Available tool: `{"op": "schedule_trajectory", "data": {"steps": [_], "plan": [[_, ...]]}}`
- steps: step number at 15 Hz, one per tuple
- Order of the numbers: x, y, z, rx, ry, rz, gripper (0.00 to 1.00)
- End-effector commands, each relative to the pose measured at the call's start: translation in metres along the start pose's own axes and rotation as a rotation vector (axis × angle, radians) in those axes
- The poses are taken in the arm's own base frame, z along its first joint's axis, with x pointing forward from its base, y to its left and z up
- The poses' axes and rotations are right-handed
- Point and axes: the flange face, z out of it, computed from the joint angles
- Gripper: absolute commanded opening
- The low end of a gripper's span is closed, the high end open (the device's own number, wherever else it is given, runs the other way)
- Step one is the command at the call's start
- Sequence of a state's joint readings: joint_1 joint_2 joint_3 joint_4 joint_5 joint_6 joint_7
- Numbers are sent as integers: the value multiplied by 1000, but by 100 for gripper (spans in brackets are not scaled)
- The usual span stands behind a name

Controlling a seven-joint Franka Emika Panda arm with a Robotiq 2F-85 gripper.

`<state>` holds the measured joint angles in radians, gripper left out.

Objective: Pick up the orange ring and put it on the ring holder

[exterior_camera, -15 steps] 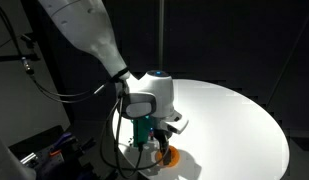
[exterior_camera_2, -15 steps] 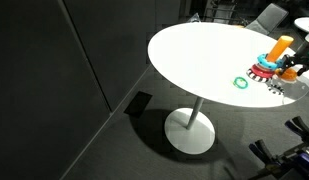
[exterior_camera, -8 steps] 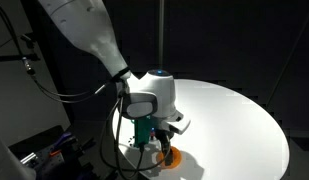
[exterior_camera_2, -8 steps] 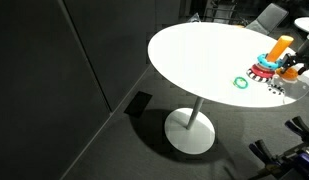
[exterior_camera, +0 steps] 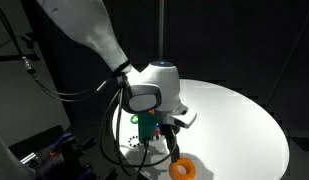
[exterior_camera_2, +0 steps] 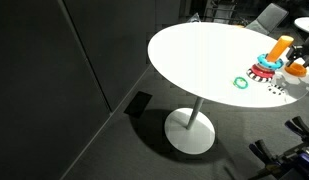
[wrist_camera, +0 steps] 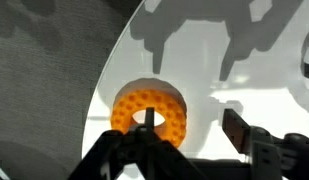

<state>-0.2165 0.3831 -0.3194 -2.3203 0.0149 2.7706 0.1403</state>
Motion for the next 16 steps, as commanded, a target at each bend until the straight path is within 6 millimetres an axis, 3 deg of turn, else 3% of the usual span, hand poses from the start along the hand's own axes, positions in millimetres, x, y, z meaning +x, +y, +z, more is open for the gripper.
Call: {"op": "schedule_trajectory", "data": {"steps": [1,5,8,10,13,16], "plan": [[9,-1,-31,-16,17,0,46],[12,-4,-47,-19,35,-8,46],[13,-3,-45,-15,37,-17,46],[13,-2,-39,-19,31,-21,94],[13,-1,-31,-21,22,-25,100],[11,1,-22,-22,12,-39,100]]}}
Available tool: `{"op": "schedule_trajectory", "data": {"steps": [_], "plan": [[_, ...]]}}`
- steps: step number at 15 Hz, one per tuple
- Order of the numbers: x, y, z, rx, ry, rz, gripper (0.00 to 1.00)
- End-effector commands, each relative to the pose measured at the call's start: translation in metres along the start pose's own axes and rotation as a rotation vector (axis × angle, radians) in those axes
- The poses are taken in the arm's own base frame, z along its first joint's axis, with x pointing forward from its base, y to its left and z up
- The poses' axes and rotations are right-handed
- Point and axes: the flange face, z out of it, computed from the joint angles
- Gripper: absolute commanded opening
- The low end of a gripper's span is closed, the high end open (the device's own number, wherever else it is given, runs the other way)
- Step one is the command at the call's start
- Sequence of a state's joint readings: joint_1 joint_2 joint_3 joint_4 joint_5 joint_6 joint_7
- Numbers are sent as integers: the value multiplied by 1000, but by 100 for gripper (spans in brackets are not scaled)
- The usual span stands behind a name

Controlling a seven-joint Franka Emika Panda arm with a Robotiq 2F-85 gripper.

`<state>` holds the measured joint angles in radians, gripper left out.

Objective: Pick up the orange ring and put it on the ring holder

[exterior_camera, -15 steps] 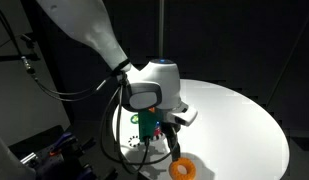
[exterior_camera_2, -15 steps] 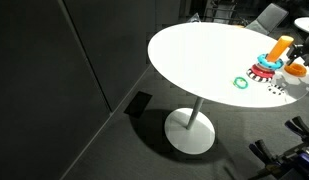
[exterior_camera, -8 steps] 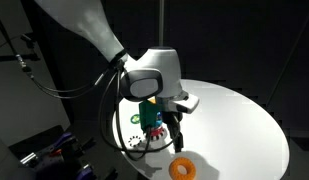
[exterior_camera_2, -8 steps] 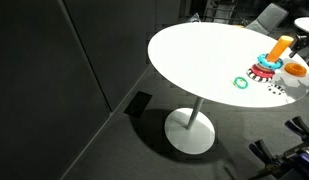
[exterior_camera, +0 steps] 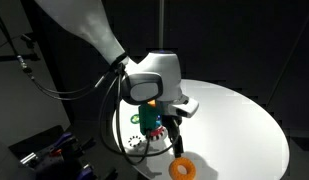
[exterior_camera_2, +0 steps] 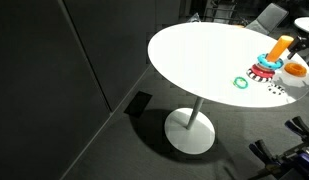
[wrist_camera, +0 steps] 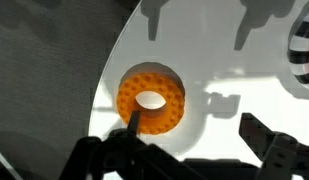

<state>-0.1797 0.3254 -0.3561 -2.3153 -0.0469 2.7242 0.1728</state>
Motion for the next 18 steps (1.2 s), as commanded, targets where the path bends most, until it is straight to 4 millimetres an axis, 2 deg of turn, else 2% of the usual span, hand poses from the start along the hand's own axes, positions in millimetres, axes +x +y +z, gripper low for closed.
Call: {"op": "schedule_trajectory", "data": {"steps": [1,8,18], "plan": [[4,3,9,-5,-11,-25,100],[2,4,31,9,-23,-104,100],[12,17,55,27,-29,-177,100]]}}
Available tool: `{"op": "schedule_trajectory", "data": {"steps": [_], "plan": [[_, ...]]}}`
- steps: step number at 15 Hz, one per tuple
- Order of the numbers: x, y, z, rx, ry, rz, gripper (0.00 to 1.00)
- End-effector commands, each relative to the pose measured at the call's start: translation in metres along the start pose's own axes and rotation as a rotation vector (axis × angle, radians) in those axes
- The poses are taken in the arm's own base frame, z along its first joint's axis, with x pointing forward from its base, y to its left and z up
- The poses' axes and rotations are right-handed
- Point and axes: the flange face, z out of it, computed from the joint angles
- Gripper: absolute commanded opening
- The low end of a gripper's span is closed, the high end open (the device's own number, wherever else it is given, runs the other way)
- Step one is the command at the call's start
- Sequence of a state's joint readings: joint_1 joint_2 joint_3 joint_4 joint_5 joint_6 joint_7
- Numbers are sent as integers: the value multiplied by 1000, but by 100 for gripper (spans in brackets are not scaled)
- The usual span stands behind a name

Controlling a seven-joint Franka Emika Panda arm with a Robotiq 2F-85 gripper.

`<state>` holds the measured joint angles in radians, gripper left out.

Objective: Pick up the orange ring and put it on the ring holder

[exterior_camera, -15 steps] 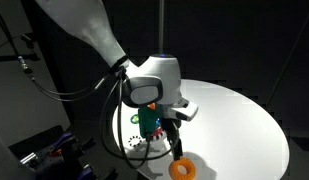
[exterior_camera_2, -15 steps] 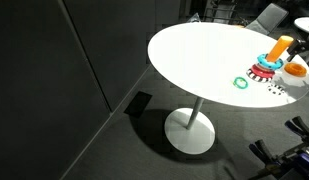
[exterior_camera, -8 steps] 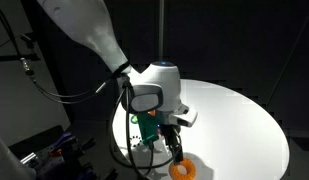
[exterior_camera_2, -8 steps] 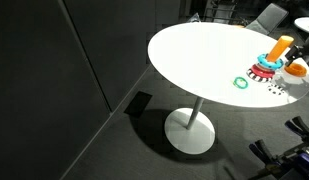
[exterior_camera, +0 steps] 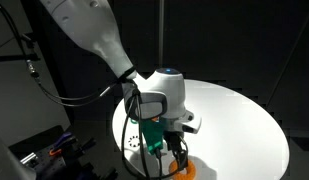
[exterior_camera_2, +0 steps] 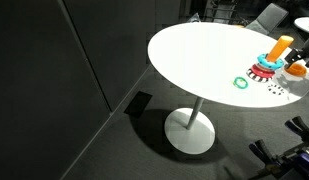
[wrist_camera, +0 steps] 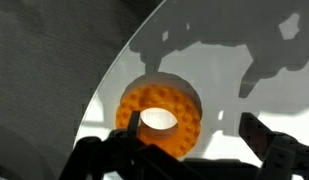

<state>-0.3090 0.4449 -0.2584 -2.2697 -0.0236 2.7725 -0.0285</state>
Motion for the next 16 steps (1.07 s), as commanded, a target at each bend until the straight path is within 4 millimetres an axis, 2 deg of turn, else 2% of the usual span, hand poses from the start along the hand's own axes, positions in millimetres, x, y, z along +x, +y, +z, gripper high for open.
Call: {"op": "schedule_trajectory", "data": {"steps": [1,2,3,4,6,10,14,16], "plan": [[10,8,8,21,6,-25,100],[10,9,10,26,2,-26,100],[10,10,11,30,0,-28,96],[11,10,13,33,-3,-29,74],[11,12,17,39,-9,-26,70],[14,19,14,38,-1,-18,37],[14,18,13,39,0,-18,5],[14,19,13,37,1,-15,7]]}}
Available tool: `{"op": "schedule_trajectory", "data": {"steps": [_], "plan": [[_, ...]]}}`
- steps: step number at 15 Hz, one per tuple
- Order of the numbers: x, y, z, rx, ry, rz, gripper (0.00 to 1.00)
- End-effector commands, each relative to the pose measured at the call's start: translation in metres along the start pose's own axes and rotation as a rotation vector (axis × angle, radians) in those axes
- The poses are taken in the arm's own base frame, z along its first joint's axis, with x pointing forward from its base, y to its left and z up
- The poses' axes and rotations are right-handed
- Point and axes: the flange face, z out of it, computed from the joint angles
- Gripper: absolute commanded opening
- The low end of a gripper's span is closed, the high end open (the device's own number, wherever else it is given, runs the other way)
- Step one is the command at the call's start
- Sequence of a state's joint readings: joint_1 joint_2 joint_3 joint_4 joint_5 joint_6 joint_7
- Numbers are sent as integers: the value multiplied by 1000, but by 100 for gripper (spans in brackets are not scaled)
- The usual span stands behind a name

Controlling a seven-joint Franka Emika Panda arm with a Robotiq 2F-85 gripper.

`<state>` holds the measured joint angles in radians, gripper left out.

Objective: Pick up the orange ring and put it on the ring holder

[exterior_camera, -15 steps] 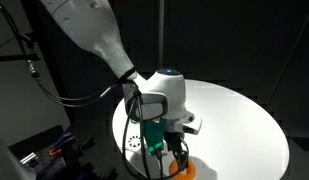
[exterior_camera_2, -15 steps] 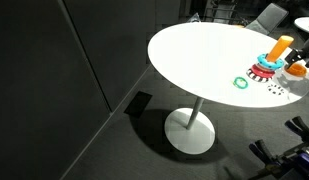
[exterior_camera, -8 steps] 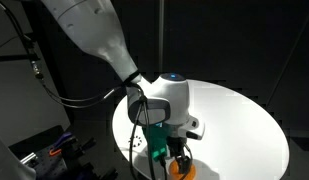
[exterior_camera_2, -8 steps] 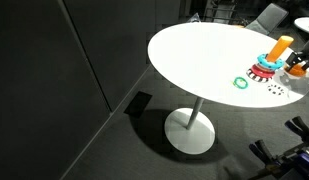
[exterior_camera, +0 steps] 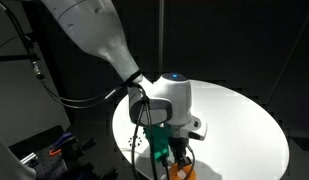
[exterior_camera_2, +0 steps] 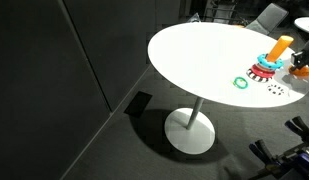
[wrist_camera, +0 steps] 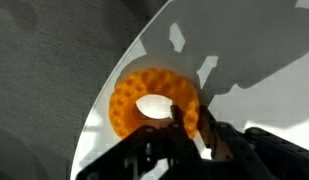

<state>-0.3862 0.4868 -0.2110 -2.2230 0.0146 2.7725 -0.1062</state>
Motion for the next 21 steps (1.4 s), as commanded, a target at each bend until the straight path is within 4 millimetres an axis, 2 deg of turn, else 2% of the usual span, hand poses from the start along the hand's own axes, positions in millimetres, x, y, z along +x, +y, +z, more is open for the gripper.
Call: {"op": "schedule_trajectory", "data": {"steps": [1,7,12,16,21], "plan": [[5,3,1,12,1,-1,4],[6,1,-15,5,3,4,5],[9,-10,-45,-2,15,-6,5],[13,-24,-83,-18,30,-22,5],[14,-46,-142,-42,66,-43,5]]}}
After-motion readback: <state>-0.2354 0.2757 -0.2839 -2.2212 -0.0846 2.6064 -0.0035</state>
